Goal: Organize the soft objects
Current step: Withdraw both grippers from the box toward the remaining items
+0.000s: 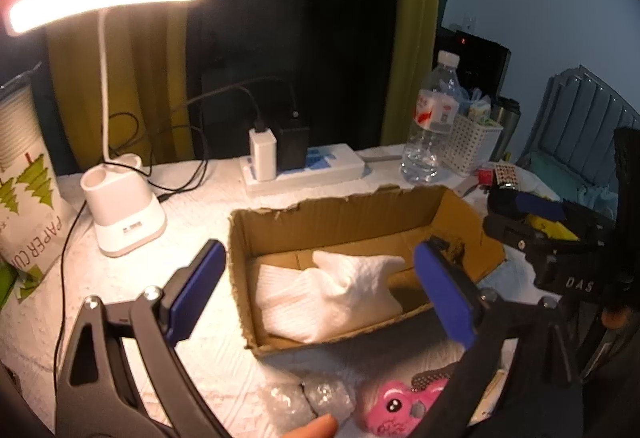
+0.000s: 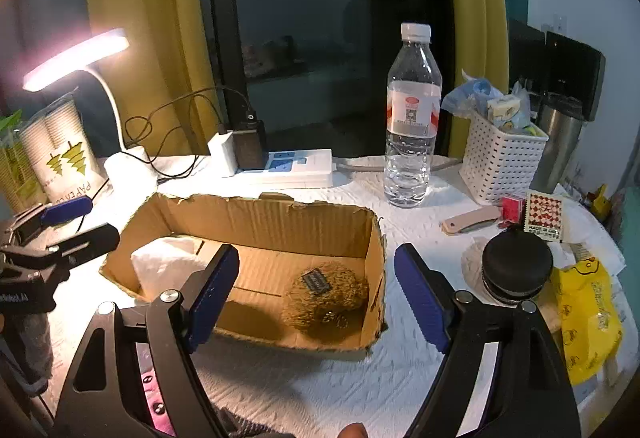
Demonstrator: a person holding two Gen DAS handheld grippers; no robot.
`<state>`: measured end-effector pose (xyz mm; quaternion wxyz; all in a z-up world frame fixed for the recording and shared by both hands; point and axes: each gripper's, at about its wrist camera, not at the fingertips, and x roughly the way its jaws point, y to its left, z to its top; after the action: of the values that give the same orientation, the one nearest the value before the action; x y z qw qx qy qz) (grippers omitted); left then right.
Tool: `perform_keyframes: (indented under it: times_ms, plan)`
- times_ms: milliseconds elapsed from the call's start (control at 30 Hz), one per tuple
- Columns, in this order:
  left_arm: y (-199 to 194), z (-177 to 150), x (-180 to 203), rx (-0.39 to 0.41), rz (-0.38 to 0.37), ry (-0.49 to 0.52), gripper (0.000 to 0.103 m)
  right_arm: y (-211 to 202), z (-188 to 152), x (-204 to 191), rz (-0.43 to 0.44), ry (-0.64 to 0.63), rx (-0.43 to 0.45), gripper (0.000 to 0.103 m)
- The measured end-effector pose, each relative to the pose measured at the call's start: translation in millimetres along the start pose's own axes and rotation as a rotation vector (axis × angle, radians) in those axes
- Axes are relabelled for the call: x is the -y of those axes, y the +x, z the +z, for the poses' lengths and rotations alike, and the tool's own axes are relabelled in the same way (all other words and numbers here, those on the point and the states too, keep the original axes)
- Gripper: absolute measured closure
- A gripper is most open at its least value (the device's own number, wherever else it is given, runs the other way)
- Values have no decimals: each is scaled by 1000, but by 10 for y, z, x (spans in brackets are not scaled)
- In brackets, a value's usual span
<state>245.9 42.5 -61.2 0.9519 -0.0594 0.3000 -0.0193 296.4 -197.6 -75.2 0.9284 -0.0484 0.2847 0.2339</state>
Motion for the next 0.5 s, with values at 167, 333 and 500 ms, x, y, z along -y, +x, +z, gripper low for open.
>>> perform_keyframes:
  times_ms: [167,333,500]
  plan:
    - [-191,-25,11,19,4,8,7,-183,-29,-65,-6,-5,15,20]
    - [-361,-68,60,33,-12,18,7,-387,-69,-135,-15,-12,30,20]
    - [-540,-114,102,48,-17,25,7,-570,-116,-201,-22,-17,42,20]
